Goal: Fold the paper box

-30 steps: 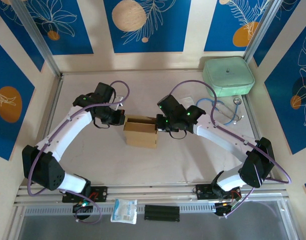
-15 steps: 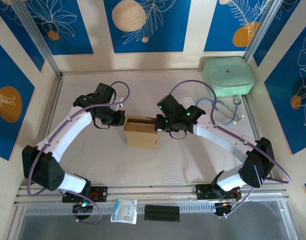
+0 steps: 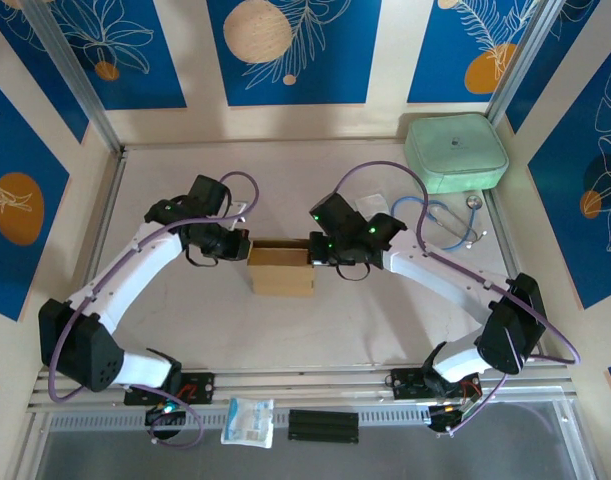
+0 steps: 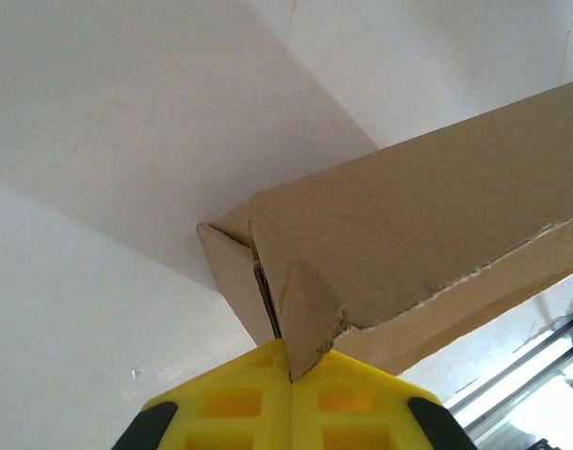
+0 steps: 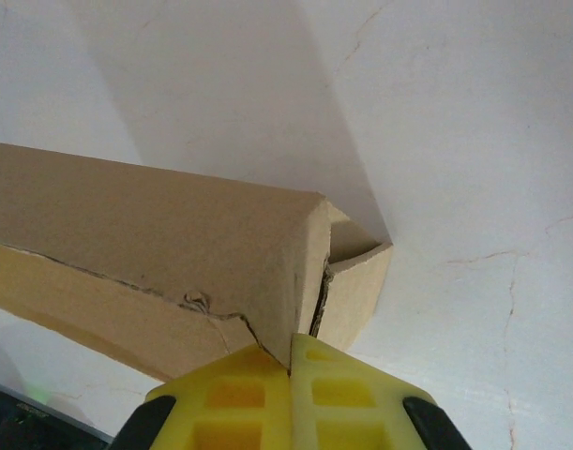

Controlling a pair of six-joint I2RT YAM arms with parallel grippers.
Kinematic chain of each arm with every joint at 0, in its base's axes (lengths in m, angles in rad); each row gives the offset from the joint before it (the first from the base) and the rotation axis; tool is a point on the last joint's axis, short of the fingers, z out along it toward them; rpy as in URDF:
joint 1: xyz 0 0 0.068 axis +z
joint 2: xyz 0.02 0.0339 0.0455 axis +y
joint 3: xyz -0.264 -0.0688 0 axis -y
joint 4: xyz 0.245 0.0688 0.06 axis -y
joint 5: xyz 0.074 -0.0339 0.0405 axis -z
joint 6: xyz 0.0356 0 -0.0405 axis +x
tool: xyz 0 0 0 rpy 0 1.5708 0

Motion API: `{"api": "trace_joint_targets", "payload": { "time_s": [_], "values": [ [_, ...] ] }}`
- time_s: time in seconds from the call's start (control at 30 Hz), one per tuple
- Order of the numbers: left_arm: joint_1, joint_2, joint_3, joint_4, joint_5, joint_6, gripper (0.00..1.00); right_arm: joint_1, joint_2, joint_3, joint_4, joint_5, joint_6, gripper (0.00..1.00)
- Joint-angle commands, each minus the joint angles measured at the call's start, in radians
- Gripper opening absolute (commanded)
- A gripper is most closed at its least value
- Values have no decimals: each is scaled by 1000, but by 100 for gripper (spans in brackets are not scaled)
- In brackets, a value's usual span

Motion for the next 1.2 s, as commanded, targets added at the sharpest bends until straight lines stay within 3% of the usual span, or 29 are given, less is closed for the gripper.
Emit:
{"api": "trace_joint_targets", "payload": {
  "time_s": [0.0, 0.17, 0.33, 0.47, 0.6, 0.83, 0.97, 1.17],
  "values": [
    [-15, -21, -23, -51, 5, 3, 15, 17, 54, -26, -79, 8, -20, 5],
    [-15, -80, 29, -25, -26, 66, 40, 42, 71, 1, -99, 37, -56, 5],
    [-15, -123, 96, 1, -51, 243, 49, 51, 82, 7, -110, 49, -64, 4],
    [-17, -164, 79, 48, 76, 586, 59, 51, 72, -3, -103, 53, -65, 4],
    [-35, -166, 61, 56, 151, 848, 68, 51, 71, -6, -101, 50, -68, 4],
    [-63, -233, -121, 263, 135, 1171, 97, 42, 72, -12, -90, 40, -80, 4],
    [-77, -261, -216, 395, 131, 1267, 99, 37, 67, -10, -92, 37, -89, 4],
    [-108, -200, -215, 433, 75, 1292, 99, 28, 62, -10, -92, 29, -94, 4]
  ]
}}
